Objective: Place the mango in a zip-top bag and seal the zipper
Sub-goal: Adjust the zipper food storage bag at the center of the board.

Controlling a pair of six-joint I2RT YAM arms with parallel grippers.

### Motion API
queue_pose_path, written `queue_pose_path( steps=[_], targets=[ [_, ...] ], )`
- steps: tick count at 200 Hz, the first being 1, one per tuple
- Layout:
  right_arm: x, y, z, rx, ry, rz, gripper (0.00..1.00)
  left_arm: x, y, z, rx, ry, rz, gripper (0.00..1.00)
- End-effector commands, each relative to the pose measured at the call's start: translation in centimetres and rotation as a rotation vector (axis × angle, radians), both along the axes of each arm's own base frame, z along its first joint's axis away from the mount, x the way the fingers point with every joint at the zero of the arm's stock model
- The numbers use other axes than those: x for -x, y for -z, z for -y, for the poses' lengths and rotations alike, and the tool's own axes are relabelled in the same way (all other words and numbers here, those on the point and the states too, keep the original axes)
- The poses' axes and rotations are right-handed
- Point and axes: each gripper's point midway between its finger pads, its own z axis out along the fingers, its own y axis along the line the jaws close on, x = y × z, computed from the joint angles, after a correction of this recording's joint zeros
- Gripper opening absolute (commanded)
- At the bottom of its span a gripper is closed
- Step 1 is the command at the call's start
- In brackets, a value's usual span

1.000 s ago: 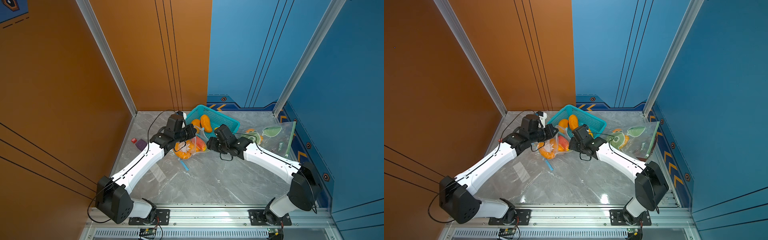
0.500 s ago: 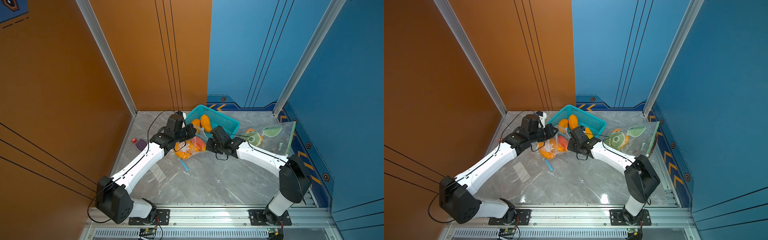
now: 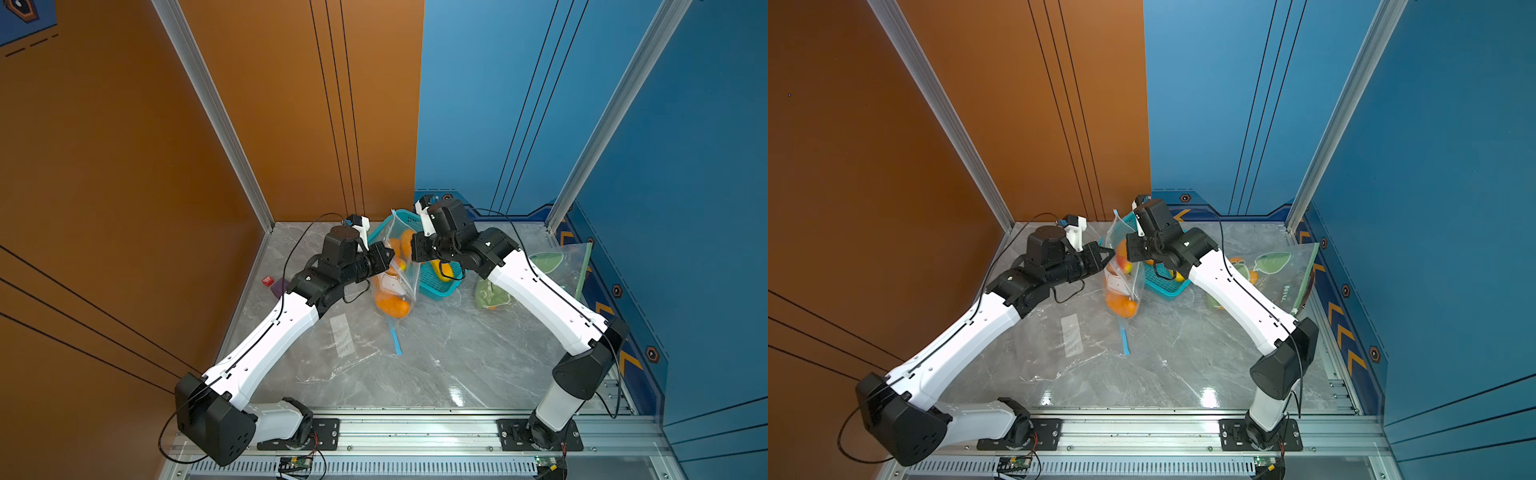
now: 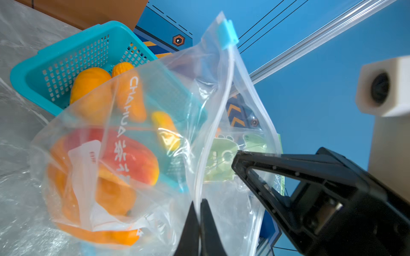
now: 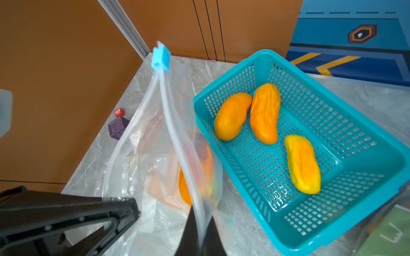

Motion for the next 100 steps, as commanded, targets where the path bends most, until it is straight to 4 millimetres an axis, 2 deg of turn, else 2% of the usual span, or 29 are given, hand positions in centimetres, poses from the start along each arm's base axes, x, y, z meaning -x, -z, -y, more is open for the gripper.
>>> queue_pose_path(
  steps=[1, 18, 29, 33, 43, 46, 57, 76, 86, 100],
  targets=[
    [1.6, 0.6, 0.4, 0.116, -0.134, -0.017, 0.00, 1.4, -4.0, 1.3, 0.074, 0.057, 0.069, 0.00],
    [1.9, -0.5, 0.7, 0.127, -0.153, 0.004, 0.00, 1.3, -5.0, 1.7, 0.093, 0.061, 0.083, 0.03],
    [2.2, -1.2, 0.9, 0.133, -0.167, 0.017, 0.00, 1.2, -5.4, 2.1, 0.109, 0.070, 0.087, 0.10],
    [1.5, -1.4, 1.9, 0.134, -0.146, 0.017, 0.00, 1.2, -5.6, 2.3, 0.118, 0.077, 0.089, 0.12],
    [1.7, -1.7, 2.2, 0.145, -0.162, 0.027, 0.00, 1.3, -5.6, 2.7, 0.135, 0.100, 0.080, 0.22],
    [1.8, -1.8, 2.4, 0.147, -0.164, 0.033, 0.00, 1.2, -6.4, 2.9, 0.155, 0.111, 0.106, 0.26],
    [1.9, -1.6, 2.9, 0.167, -0.168, 0.037, 0.00, 1.3, -7.2, 2.8, 0.174, 0.131, 0.129, 0.39],
    [2.1, -0.8, 4.0, 0.196, -0.180, 0.031, 0.00, 1.8, -9.1, 1.3, 0.206, 0.137, 0.215, 0.61],
    [2.1, -0.2, 4.5, 0.212, -0.193, 0.027, 0.00, 1.8, -9.7, -0.1, 0.222, 0.116, 0.245, 0.65],
    [2.2, 0.5, 4.8, 0.222, -0.227, 0.020, 0.00, 1.4, -9.5, -2.5, 0.220, 0.063, 0.256, 0.67]
  ],
)
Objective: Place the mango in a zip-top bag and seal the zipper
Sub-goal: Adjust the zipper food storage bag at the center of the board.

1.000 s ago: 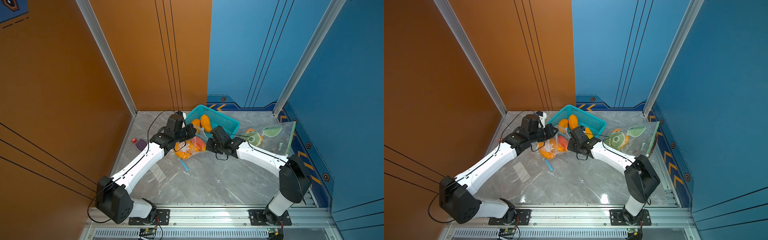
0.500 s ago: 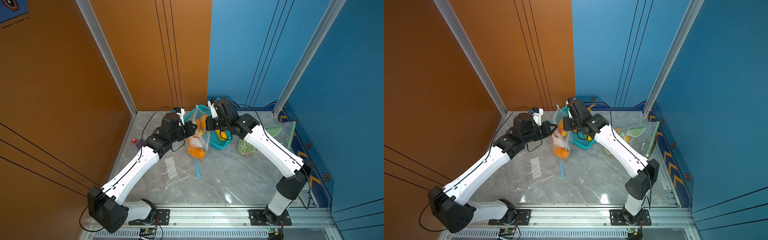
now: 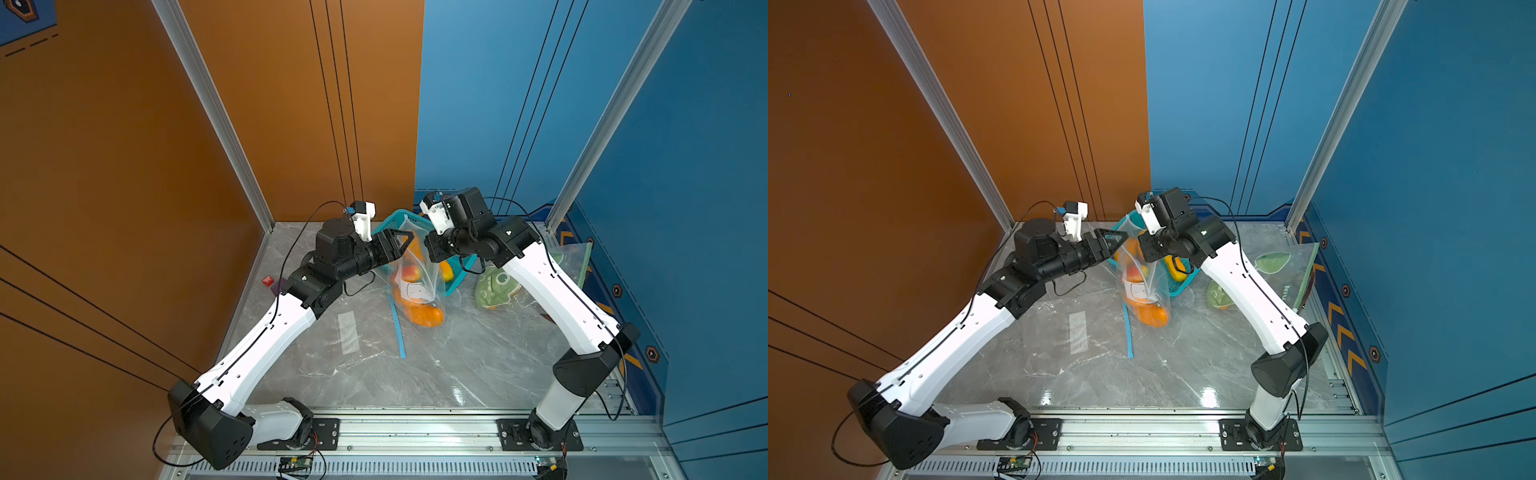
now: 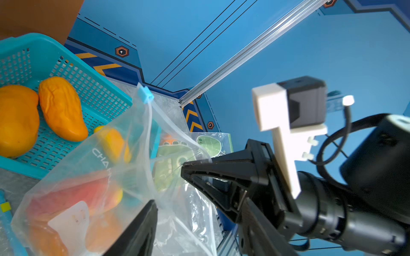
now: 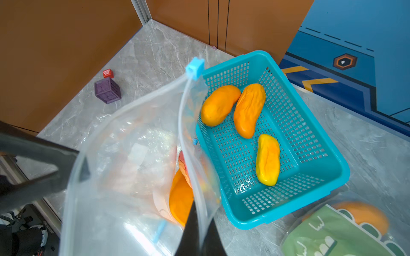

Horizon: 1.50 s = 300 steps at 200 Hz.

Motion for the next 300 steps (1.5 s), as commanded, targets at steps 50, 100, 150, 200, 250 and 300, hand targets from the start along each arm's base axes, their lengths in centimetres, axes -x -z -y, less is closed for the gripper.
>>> queue_pose_path(
  steps=[50, 100, 150, 200, 250, 300],
  targets=[
    [2.4, 0.6, 0.9, 0.076, -0.276, 0.068, 0.00, -1.0, 1.7, -8.7, -0.038, -0.077, 0.156, 0.69],
    [2.5, -0.1, 1.0, 0.114, -0.395, 0.149, 0.00, 1.5, 4.2, -3.8, -0.234, 0.296, 0.431, 0.71],
    [2.2, -2.3, 0.9, 0.061, -0.477, 0.214, 0.00, 2.3, 3.5, -2.3, -0.278, 0.441, 0.593, 0.84],
    [2.2, -2.4, -0.3, 0.022, -0.541, 0.215, 0.00, 0.1, 3.9, -1.4, -0.292, 0.482, 0.615, 0.93],
    [1.8, -1.9, -0.6, 0.012, -0.545, 0.202, 0.00, 0.1, 4.8, -0.5, -0.266, 0.568, 0.623, 0.89],
    [1.4, -1.3, -0.8, 0.011, -0.545, 0.185, 0.00, 2.5, 6.0, 0.5, -0.265, 0.627, 0.645, 0.92]
  ],
)
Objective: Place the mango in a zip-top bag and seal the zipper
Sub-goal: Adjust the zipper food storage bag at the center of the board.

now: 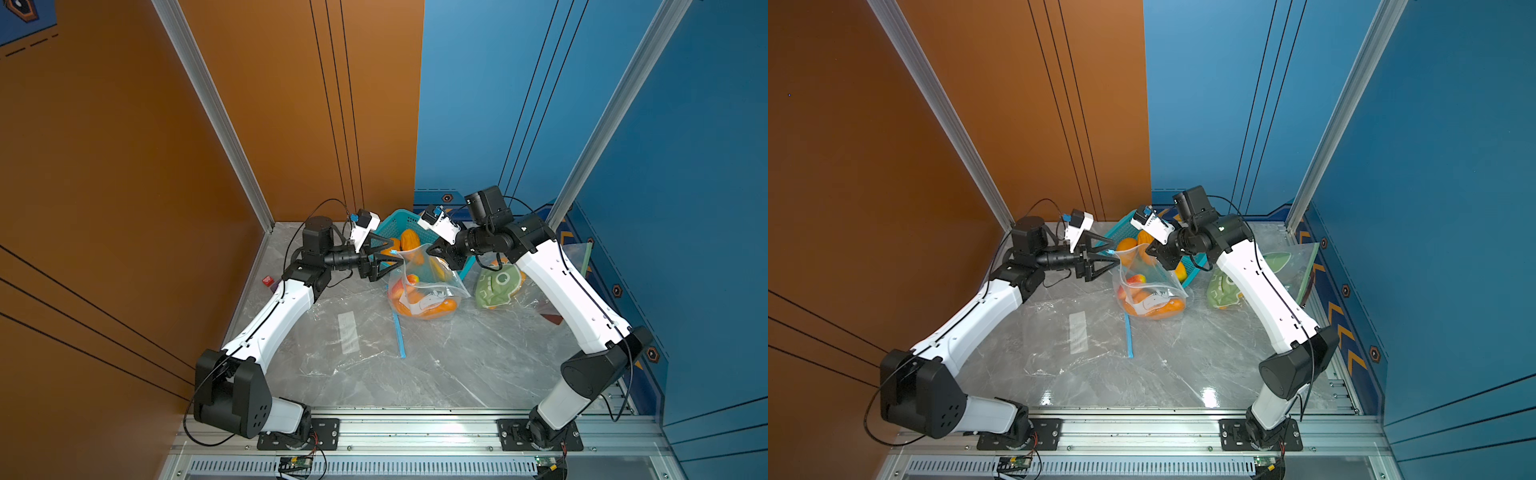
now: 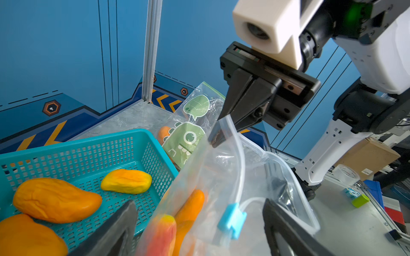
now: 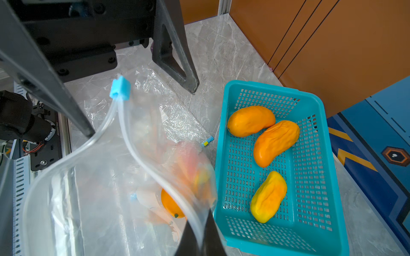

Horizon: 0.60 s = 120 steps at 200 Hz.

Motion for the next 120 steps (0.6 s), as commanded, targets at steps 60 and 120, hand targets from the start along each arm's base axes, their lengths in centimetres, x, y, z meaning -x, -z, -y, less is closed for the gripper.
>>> queue_pose_path(
  steps=[60, 120],
  targets=[
    [-0.5, -0.8, -0.2, -0.028, 0.005, 0.017, 0.00, 0.7, 0.6, 1.2, -0.012, 0.039, 0.030, 0.56],
    [-0.3, -1.1, 1.5, 0.004, 0.063, 0.027, 0.08, -0.5, 0.3, -0.2, -0.028, -0.062, 0.058, 0.00]
  ],
)
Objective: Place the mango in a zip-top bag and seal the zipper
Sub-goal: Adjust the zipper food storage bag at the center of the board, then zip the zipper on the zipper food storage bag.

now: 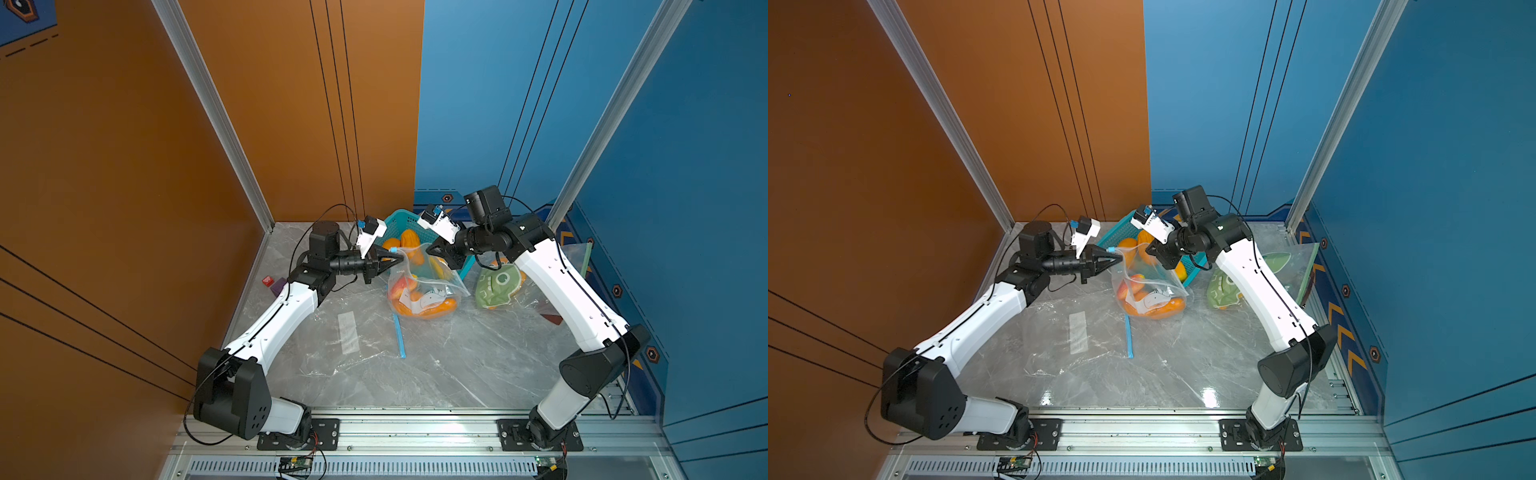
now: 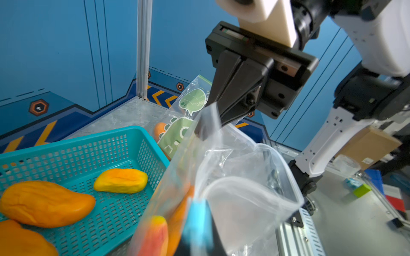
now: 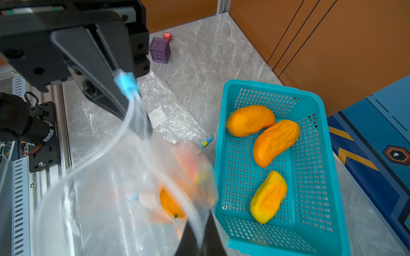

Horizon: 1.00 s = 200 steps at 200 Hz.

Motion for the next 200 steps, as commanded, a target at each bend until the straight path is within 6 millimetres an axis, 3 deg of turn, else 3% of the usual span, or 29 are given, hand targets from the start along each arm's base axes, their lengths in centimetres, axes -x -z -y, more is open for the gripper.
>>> queue_pose_path(
  steps=[1, 19, 30, 41, 55, 71, 103, 135, 177, 190, 200],
  targets=[
    [0.2, -1.4, 1.2, 0.000, 0.046, 0.032, 0.09, -0.3, -0.9, -0.8, -0.002, -0.050, 0.037, 0.00],
    [0.7, -1.6, 2.2, 0.027, 0.068, 0.035, 0.25, -0.7, -1.9, -1.4, 0.005, -0.078, 0.049, 0.00],
    [1.3, -1.5, 2.9, 0.044, 0.087, 0.029, 0.45, -0.8, -2.3, -1.4, 0.009, -0.080, 0.055, 0.00],
    [1.9, -1.2, 3.7, 0.060, 0.108, 0.028, 0.55, -0.8, -2.6, -1.4, 0.012, -0.075, 0.062, 0.00],
    [2.7, -1.1, 4.6, 0.061, 0.135, 0.025, 0.62, -0.7, -2.6, -1.3, 0.013, -0.070, 0.061, 0.00],
    [4.2, -2.2, 5.7, 0.044, 0.160, 0.053, 0.68, -0.8, -2.3, -1.3, 0.012, -0.068, 0.051, 0.00],
    [7.2, -1.8, 7.6, 0.024, 0.172, 0.090, 0.78, -0.8, -2.5, -1.4, 0.013, -0.070, 0.059, 0.00],
    [8.3, -0.3, 8.5, 0.046, 0.168, 0.102, 0.81, -0.7, -2.9, -1.5, 0.018, -0.064, 0.064, 0.00],
    [5.8, 2.0, 9.3, 0.116, 0.224, 0.101, 0.79, -0.5, -3.3, -1.4, 0.024, -0.046, 0.071, 0.00],
    [5.0, 2.4, 9.1, 0.120, 0.224, 0.087, 0.74, -0.4, -3.3, -1.4, 0.024, -0.043, 0.071, 0.00],
    [4.6, 2.3, 8.9, 0.109, 0.221, 0.079, 0.59, -0.4, -3.2, -1.5, 0.024, -0.044, 0.070, 0.00]
  ],
)
